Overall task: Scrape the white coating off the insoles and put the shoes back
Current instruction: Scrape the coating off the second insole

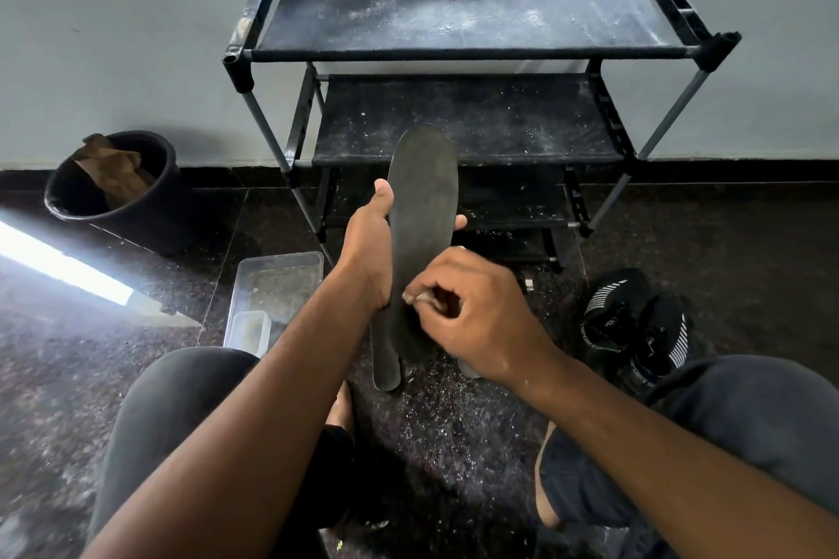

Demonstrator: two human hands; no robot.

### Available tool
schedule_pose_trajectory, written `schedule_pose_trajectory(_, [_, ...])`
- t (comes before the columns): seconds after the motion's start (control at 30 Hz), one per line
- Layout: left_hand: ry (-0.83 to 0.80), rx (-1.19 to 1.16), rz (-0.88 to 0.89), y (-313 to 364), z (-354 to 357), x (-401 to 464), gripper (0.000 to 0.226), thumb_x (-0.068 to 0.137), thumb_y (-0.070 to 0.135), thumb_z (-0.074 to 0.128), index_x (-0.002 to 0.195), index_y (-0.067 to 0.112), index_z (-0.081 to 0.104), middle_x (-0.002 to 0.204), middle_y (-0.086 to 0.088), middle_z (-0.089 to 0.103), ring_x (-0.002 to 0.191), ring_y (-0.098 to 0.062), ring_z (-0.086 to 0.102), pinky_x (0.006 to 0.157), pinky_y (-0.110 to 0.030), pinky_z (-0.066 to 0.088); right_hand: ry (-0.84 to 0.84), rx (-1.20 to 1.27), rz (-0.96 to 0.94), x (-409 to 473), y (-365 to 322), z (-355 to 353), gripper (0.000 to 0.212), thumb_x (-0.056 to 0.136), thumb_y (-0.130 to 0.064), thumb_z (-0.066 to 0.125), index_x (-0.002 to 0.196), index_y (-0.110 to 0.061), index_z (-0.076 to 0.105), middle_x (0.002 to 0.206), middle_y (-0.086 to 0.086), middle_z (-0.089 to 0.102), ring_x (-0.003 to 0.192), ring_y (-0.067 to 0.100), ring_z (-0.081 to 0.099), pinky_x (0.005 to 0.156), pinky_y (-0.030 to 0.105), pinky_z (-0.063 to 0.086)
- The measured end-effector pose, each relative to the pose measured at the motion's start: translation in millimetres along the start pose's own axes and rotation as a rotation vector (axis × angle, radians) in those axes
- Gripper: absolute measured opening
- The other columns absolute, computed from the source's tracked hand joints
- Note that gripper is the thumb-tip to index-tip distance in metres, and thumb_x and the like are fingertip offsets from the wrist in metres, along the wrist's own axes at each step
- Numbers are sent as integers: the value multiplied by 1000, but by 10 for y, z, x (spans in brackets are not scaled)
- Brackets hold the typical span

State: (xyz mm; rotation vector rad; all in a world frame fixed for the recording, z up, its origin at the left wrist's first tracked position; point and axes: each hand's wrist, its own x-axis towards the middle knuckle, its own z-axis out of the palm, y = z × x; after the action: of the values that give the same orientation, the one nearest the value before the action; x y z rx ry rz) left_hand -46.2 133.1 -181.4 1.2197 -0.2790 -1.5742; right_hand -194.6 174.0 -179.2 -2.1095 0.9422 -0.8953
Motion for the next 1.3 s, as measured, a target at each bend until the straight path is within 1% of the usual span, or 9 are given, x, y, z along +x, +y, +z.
schedule_pose_trajectory(0.1, [18, -5, -9, 8, -1, -8, 64, 108, 60, 31, 122, 9, 66, 106, -21, 77, 94, -34, 77, 89, -53, 59, -59, 15, -20, -49, -80, 14, 13, 81, 1, 72, 85, -10, 75, 87, -5, 67, 81, 4, 63, 73, 5, 42])
schedule_pose_trajectory(0.27, [45, -21, 2, 10, -22, 18, 67, 107, 61, 31, 124, 7, 66, 111, -23, 76, 100, -36, 76, 97, -52, 54, 23, 40, 9, 30, -5, 9, 13, 80, 2, 73, 85, -10, 75, 87, -5, 67, 83, 7, 63, 85, 17, 48])
schedule_pose_trajectory(0.43, [57, -13, -8, 1, -22, 6, 66, 108, 60, 31, 128, 6, 64, 111, -22, 77, 100, -35, 76, 87, -53, 60, -109, 74, 6, -45, -104, -1, 12, 79, 0, 73, 83, -11, 75, 87, -5, 67, 80, 9, 64, 72, 17, 50])
schedule_pose_trajectory(0.6, [62, -60, -29, 28, -9, 0, 66, 108, 60, 31, 129, 7, 64, 114, -21, 76, 105, -35, 75, 83, -50, 60, -5, 50, 37, 27, -33, -13, 13, 79, 3, 72, 83, -10, 75, 85, -4, 67, 81, 7, 63, 78, 10, 44])
schedule_pose_trajectory(0.77, [75, -45, -24, 12, -20, 6, 66, 108, 59, 30, 127, 5, 64, 109, -21, 77, 102, -35, 76, 87, -53, 59, -136, -37, -14, -99, -207, -39, 13, 79, -1, 75, 82, -14, 76, 87, -6, 68, 83, -11, 56, 74, -4, 33])
schedule_pose_trajectory(0.83, [71, -46, -25, 12, -14, -4, 64, 108, 59, 32, 125, 7, 65, 109, -21, 77, 102, -35, 76, 89, -53, 59, -101, -1, -3, -55, -161, -47, 13, 81, 1, 73, 83, -12, 76, 88, -6, 67, 83, -1, 60, 73, 1, 37])
schedule_pose_trajectory(0.93, [58, -57, -40, 17, 0, -15, 64, 108, 59, 33, 130, 8, 65, 113, -21, 76, 106, -35, 75, 88, -52, 58, -19, 7, 22, 25, -57, -31, 12, 81, 3, 71, 85, -8, 74, 88, -4, 66, 84, 5, 61, 85, 12, 43])
schedule_pose_trajectory(1.13, [74, -46, -21, 15, 10, -8, 64, 109, 58, 31, 125, 6, 65, 108, -19, 78, 104, -35, 75, 86, -53, 60, -175, -28, 3, -68, -197, -72, 12, 81, -2, 74, 82, -13, 76, 88, -6, 68, 83, -6, 59, 75, -1, 37])
schedule_pose_trajectory(1.3, [58, -26, -42, -4, 10, -12, 65, 108, 60, 32, 122, 8, 67, 111, -22, 77, 103, -35, 75, 96, -54, 57, -41, 40, 26, 21, -70, -43, 10, 82, 1, 73, 85, -9, 75, 87, -4, 66, 81, 7, 63, 78, 19, 51])
